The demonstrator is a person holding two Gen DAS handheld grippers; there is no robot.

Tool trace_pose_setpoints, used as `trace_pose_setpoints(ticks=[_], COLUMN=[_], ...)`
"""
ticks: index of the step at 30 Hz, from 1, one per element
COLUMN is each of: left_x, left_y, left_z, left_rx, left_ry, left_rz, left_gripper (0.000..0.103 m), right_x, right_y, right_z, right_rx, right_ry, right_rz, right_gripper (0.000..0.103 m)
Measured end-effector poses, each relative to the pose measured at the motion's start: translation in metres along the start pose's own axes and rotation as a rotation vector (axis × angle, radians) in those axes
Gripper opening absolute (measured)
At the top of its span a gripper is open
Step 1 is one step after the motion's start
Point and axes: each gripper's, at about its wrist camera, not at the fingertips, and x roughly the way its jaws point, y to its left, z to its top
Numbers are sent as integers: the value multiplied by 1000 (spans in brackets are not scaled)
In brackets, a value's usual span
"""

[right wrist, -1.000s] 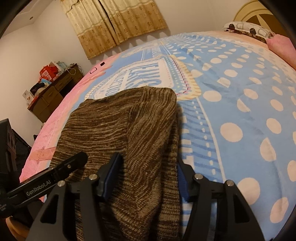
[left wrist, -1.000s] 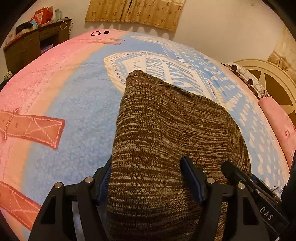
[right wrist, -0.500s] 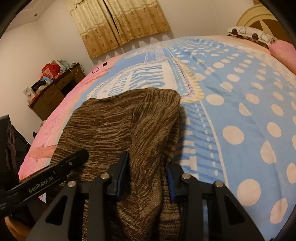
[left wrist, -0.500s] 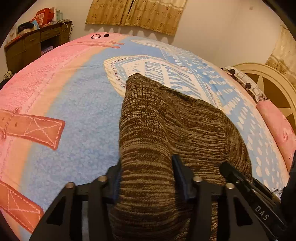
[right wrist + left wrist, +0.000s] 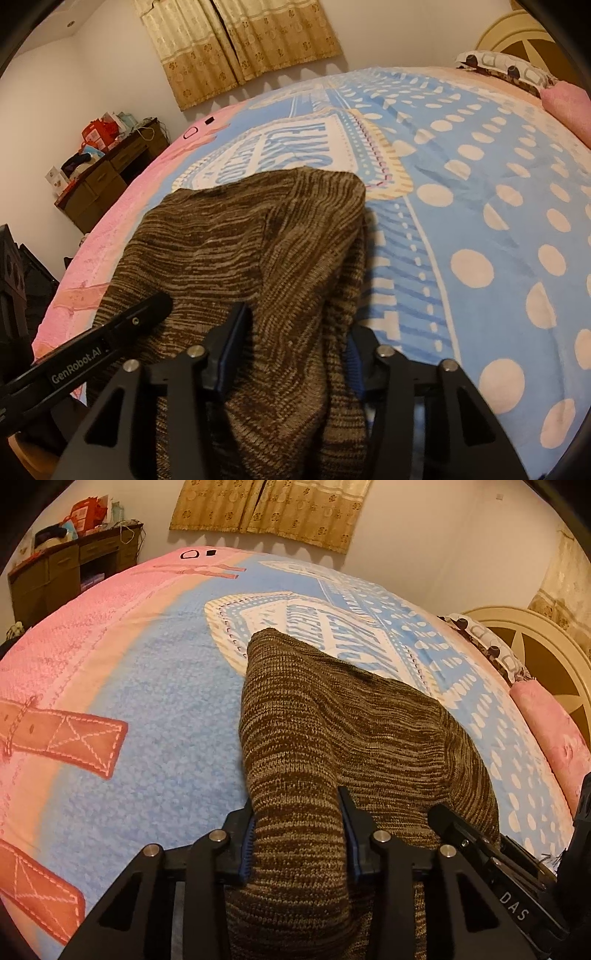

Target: Fold small clothes

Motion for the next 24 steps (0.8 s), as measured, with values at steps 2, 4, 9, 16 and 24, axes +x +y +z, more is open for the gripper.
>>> trace_pose_setpoints(ticks=[2, 4, 9, 16, 24], left_x=[-5, -10, -26, -64, -76], left_y=[-4, -9, -13, -4, 16], left_z=[1, 1, 0, -26, -58], left_rx=[19, 44, 68, 104, 57], left_ry=[3, -1, -1, 104, 119], left_rz=[12, 28, 43, 20, -41], left_gripper=[32, 31, 29, 30, 46], right_x=[-2, -5, -18, -57, -70], right_y=[2, 4, 14, 15, 7], right_z=[-1, -2, -2, -19, -77], right_rx=[-13, -24, -56, 88, 106], right_ry=[-10, -29, -81, -47, 40], right_rz=[2, -2, -15, 140, 96], right_gripper=[34, 30, 28, 28, 40])
